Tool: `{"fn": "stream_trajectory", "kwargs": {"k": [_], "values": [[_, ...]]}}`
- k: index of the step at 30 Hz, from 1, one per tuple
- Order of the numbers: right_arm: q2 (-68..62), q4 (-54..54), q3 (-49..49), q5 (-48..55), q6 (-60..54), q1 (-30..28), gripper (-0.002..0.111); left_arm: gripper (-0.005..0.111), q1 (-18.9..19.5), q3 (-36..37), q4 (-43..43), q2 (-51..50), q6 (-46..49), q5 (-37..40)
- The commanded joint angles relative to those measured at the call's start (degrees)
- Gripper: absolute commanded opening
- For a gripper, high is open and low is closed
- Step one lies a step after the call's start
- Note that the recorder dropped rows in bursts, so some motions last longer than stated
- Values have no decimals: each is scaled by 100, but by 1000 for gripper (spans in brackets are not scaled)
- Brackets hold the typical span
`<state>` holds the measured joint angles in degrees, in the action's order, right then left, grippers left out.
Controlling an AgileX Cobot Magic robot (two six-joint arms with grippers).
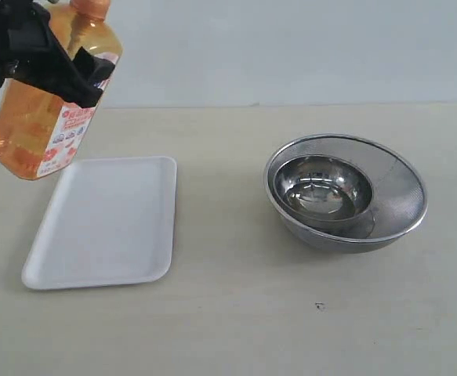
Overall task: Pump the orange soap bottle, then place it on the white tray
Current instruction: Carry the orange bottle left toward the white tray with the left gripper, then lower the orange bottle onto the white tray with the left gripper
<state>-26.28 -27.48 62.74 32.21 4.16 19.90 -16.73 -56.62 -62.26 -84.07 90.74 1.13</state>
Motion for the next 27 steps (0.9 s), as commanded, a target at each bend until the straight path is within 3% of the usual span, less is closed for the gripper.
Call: {"fn": "stream_trajectory", "kwargs": {"k": [1,9,16,20,25,27], "values": [[40,-7,-9,-32,47,10,0,5,20,-56,-177,136,-607,-393],[40,5,-9,112,166,10,0,5,20,-56,-177,136,-1404,-364],[40,5,-9,370,340,10,0,5,20,-35,274,-96,-3208,-1123],[40,5,-9,406,495,10,0,5,20,254,1935,-280,-5266,-1766],[40,51,-9,416,495,10,0,5,20,985,5263,-366,-8674,-3129],[40,64,-9,416,495,10,0,5,20,1222,6083,-425,-9399,-3775]]}}
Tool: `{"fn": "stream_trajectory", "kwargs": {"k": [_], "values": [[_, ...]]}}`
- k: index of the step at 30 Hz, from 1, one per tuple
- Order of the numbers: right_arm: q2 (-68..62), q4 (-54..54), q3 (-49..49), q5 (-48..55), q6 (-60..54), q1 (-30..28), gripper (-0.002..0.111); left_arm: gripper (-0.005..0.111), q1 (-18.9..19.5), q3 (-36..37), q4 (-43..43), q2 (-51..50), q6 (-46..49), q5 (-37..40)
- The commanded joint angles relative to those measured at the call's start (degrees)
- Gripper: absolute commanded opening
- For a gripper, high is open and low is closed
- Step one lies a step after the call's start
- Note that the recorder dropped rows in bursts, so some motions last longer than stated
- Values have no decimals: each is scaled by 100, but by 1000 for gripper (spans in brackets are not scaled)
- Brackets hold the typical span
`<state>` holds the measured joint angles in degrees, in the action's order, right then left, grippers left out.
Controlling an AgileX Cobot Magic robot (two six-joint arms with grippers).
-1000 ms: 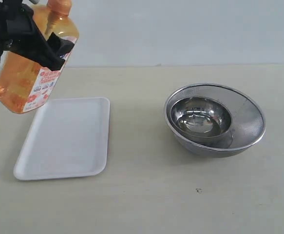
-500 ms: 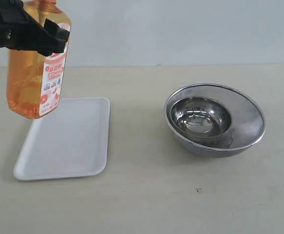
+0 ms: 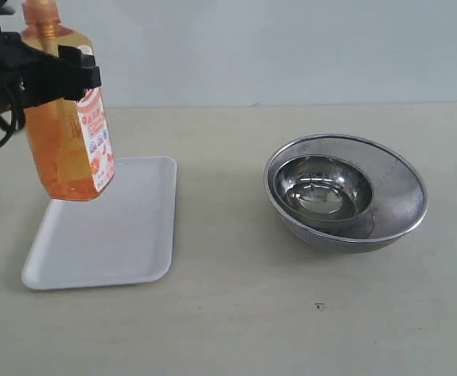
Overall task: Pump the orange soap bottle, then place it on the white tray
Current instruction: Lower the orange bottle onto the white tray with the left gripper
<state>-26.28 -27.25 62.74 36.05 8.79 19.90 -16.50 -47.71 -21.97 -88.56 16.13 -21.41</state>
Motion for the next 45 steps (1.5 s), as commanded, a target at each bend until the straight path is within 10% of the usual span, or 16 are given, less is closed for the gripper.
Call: {"fn": "stream_trajectory", "kwargs": {"k": [1,45], "values": [[40,54,-9,32,31,10,0,5,-4,447,2323,-43,-2210,-1863],[40,138,-9,561,31,10,0,5,56,848,2292,-1003,-1551,-2879]]}}
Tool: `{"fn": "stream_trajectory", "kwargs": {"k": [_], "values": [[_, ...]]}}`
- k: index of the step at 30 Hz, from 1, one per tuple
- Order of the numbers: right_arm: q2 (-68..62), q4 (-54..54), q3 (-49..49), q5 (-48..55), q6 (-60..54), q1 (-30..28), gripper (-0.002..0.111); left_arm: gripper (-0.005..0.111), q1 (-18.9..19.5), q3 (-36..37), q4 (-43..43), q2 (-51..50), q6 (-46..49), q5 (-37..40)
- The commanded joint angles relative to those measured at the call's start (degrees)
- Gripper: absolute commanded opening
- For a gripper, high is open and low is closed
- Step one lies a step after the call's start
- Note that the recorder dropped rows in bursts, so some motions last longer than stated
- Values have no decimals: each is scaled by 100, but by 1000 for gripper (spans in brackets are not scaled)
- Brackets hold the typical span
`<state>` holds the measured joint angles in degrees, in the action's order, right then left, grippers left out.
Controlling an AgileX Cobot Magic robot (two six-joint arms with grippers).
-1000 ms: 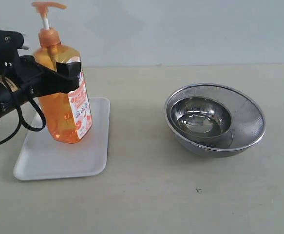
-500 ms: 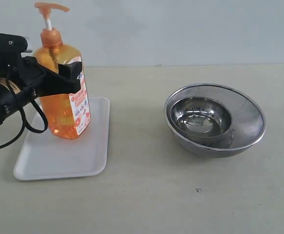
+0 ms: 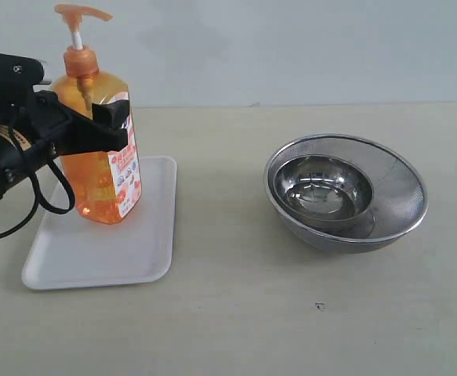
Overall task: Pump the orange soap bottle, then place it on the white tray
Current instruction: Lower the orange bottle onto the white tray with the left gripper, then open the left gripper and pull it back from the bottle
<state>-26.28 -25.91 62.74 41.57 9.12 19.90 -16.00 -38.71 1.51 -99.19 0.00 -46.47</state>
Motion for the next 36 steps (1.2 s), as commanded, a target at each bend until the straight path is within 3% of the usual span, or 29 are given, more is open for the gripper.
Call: {"fn": "stream_trajectory", "kwargs": {"k": [1,36], "values": [[40,4,-9,9,-2,10,0,5,6,-51,-56,60,62,-363],[40,4,-9,9,-2,10,0,5,6,-51,244,60,-67,-205]]}}
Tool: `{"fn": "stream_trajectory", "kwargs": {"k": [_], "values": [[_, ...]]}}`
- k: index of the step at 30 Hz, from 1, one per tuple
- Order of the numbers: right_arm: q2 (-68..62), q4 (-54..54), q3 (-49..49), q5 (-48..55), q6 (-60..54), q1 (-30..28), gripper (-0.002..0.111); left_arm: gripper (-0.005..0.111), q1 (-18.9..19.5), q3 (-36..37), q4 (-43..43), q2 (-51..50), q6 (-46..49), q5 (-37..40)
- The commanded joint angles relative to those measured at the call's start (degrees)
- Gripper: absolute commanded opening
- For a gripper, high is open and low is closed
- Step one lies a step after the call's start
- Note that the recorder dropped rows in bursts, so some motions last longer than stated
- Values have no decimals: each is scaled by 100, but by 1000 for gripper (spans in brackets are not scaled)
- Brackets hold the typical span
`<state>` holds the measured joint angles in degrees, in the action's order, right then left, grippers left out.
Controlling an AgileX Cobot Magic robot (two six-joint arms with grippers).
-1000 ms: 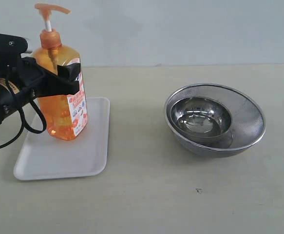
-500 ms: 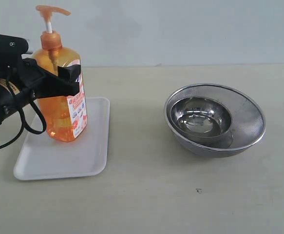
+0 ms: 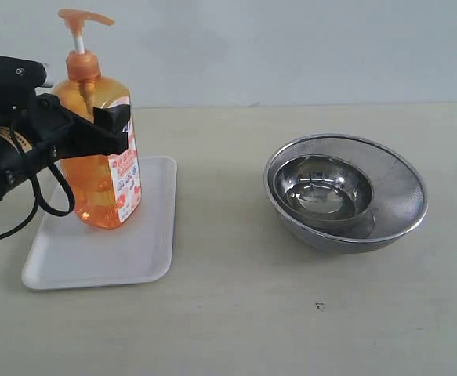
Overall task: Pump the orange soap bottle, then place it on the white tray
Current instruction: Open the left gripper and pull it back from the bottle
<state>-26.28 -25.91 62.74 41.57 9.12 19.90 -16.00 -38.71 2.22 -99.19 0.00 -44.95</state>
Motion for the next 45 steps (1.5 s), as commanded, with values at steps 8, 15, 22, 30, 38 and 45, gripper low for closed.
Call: {"fn": "stream_trajectory", "kwargs": {"k": [8,15,22,30,38,45], "values": [[40,4,-9,9,-2,10,0,57,6,-51,186,60,-67,-252],[40,3,-9,-17,-2,10,0,95,6,-51,173,60,-522,-264],[40,3,-9,7,-2,10,0,96,6,-51,196,71,-522,-252],[40,3,-9,7,-2,10,0,96,6,-51,1267,602,-522,-106],[40,3,-9,20,-2,10,0,96,6,-51,1267,1352,-522,1303],[40,401,-9,139,-2,10,0,96,6,-51,1267,2595,-522,2597]]}}
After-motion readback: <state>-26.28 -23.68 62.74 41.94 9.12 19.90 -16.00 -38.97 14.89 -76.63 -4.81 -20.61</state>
